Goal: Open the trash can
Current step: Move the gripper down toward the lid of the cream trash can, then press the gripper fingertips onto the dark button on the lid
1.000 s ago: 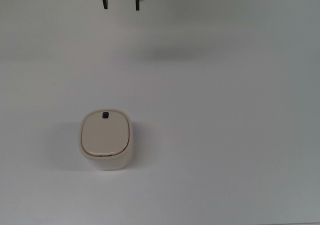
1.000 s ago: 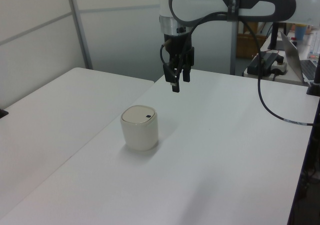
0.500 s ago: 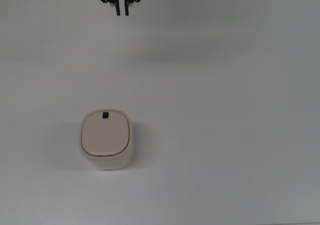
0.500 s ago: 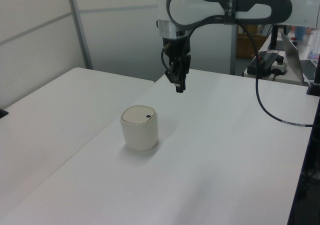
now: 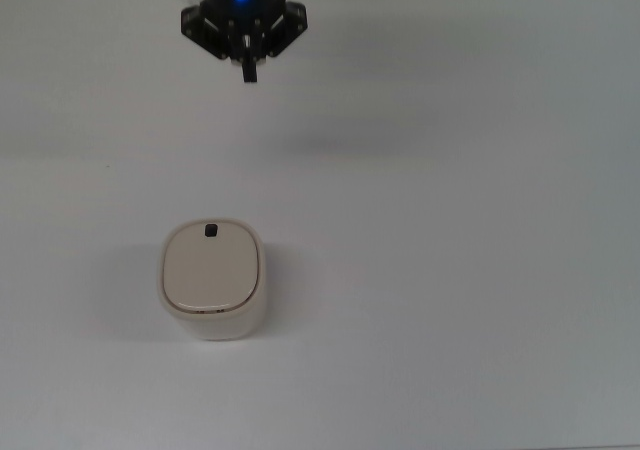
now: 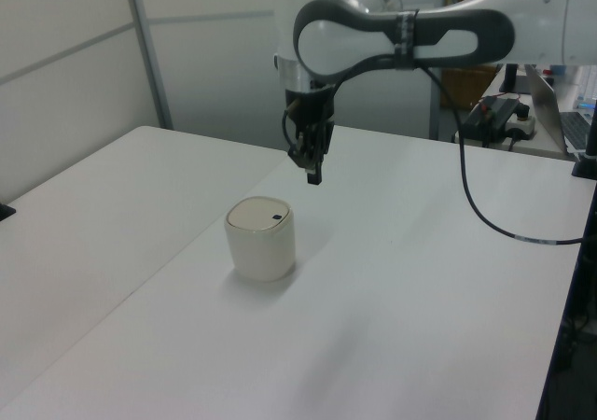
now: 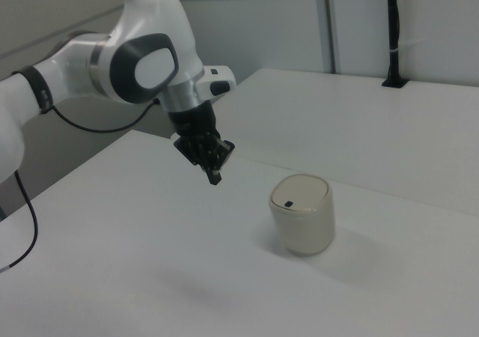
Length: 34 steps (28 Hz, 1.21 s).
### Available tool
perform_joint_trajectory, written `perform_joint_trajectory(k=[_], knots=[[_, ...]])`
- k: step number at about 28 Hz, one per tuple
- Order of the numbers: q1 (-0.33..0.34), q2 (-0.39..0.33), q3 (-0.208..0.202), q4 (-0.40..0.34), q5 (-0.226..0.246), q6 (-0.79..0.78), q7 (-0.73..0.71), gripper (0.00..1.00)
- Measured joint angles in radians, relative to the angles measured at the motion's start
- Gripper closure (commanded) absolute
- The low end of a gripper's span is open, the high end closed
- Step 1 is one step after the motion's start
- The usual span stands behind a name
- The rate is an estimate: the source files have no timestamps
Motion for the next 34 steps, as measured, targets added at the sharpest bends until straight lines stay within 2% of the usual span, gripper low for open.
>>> perform_joint_trajectory(k=[13,26,34], knots=[[-0.019,0.11,-0.008,0.0,0.0,0.191,0.0,1.0],[-0.066,0.18,-0.014,0.0,0.0,0.381,0.0,1.0],[-0.069,0.215,-0.036,0.0,0.0,0.461,0.0,1.0]])
